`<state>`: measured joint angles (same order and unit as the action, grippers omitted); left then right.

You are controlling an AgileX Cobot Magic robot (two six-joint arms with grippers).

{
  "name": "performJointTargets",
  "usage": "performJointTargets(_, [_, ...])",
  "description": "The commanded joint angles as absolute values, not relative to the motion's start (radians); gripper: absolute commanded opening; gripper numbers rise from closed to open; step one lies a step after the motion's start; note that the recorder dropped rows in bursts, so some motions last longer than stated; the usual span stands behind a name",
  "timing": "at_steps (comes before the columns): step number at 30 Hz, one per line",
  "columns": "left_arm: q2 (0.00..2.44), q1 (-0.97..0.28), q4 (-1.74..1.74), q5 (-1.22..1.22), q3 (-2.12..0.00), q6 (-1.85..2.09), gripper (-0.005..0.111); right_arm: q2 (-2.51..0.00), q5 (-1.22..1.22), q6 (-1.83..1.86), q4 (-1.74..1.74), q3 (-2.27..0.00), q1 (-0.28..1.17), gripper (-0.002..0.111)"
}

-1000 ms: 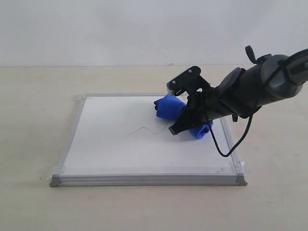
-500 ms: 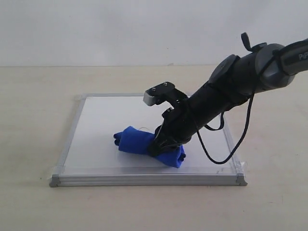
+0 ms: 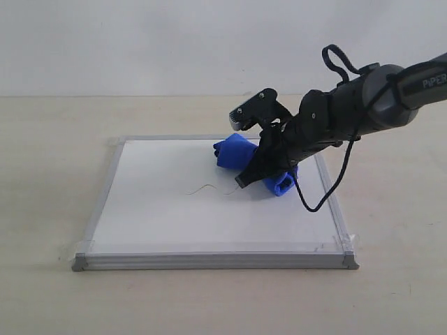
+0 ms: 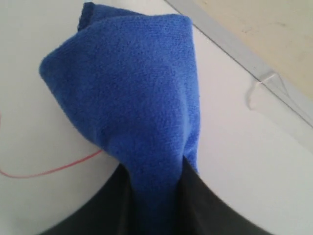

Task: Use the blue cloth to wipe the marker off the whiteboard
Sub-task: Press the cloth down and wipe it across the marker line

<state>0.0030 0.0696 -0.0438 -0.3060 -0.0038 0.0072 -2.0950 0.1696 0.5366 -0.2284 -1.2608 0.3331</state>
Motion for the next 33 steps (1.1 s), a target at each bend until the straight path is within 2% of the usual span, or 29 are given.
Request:
performJointTargets(1, [0.000,0.071,-0.041,-0.301,0.000,0.000,0.005,-2.139,0.210,0.487,-0.120,-1.286,0.321,0.000])
performJointTargets(9, [0.000,0.071,-0.041,-0.301,0.000,0.000,0.005,-2.152,0.334,0.461,-0.124,-1.291,0.376,0.000])
performJointTargets(16, [0.000,0.071,-0.041,-0.301,0.000,0.000,0.005,-2.134,0.603,0.500,-0.117,-1.374,0.579,0.000])
performJointTargets(18, [0.000,0.071,-0.041,-0.301,0.000,0.000,0.005,-2.123,0.619,0.428,-0.010,-1.400,0.566,0.000])
performJointTargets(21, [0.000,0.071,-0.041,-0.301,0.000,0.000,0.005,-2.126,0.605,0.124,0.312,-1.421,0.473,0.000])
performJointTargets(24, [0.000,0.071,-0.041,-0.299,0.000,0.000,0.005,-2.126,0.601,-0.071,0.466,-1.421,0.378,0.000])
performJointTargets(27, [0.000,0.071,-0.041,-0.299,0.000,0.000,0.005,-2.126,0.605,-0.081,0.448,-1.419,0.355,0.000])
performJointTargets(33, [0.000,0.071,-0.041,-0.299,0.000,0.000,0.005,-2.128,0.593,0.078,0.242,-1.419,0.409,0.000])
